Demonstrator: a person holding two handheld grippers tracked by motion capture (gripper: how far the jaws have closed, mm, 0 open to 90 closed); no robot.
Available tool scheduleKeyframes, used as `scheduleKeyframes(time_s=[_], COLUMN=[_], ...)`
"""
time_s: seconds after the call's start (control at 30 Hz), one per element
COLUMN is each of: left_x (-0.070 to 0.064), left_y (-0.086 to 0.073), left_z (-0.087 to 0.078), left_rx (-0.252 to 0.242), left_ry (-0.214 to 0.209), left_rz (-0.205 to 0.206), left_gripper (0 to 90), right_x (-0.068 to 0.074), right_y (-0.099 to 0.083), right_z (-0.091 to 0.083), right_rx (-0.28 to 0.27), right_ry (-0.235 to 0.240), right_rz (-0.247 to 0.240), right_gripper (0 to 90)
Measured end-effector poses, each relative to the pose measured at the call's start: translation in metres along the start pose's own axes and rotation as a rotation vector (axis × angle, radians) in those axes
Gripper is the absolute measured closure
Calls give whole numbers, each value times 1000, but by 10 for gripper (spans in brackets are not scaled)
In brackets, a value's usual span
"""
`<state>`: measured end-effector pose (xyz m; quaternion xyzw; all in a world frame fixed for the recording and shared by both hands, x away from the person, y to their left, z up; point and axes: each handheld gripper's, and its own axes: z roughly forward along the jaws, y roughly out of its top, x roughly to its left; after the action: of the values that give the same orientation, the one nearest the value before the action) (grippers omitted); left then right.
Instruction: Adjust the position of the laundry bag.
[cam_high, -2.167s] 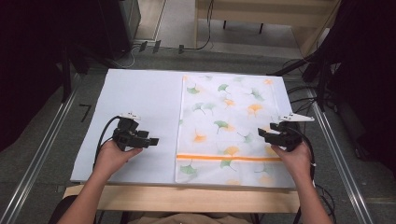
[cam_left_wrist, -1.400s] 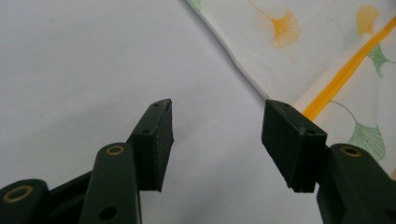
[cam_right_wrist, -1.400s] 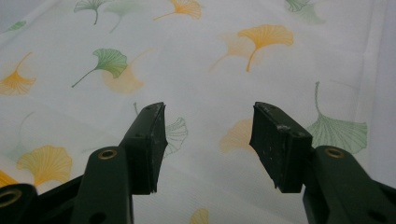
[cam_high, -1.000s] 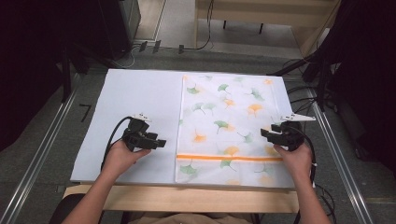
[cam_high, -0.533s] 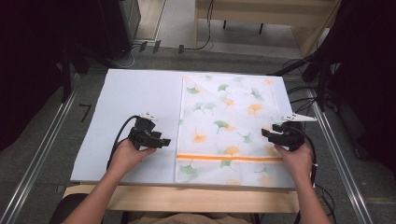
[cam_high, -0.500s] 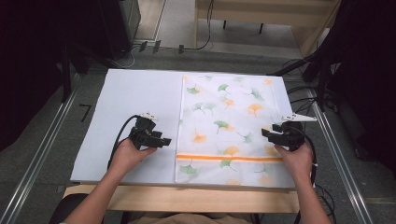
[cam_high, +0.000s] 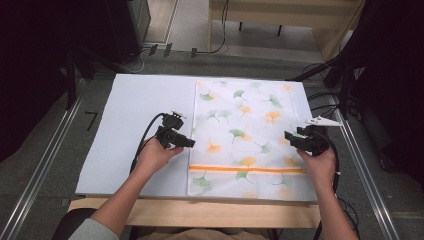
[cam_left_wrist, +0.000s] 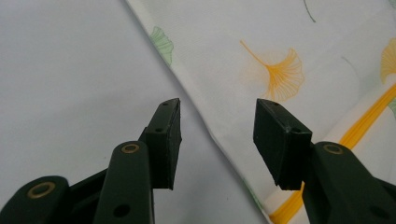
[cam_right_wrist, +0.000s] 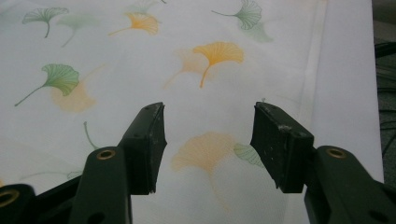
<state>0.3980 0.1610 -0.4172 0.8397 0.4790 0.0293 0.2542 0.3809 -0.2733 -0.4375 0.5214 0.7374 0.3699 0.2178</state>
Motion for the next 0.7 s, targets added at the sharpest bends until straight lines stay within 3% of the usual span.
scheduleKeyframes(time_s=[0.17, 0.43, 0.57, 0.7], left_x=[4, 6, 3, 3], left_y=[8, 9, 9, 8], left_z=[12, 25, 29, 30], left_rx=[48, 82, 96, 98], left_ry=[-16, -37, -45, -63], left_rz=[-62, -105, -98, -122], left_gripper=[559, 574, 592, 622], right_x=[-2, -9, -15, -25], right_y=[1, 5, 8, 8], right_z=[5, 17, 21, 26], right_rx=[17, 56, 64, 73], right_ry=[-5, -13, -26, -33], right_rz=[-1, 15, 20, 55], right_gripper=[452, 455, 457, 457])
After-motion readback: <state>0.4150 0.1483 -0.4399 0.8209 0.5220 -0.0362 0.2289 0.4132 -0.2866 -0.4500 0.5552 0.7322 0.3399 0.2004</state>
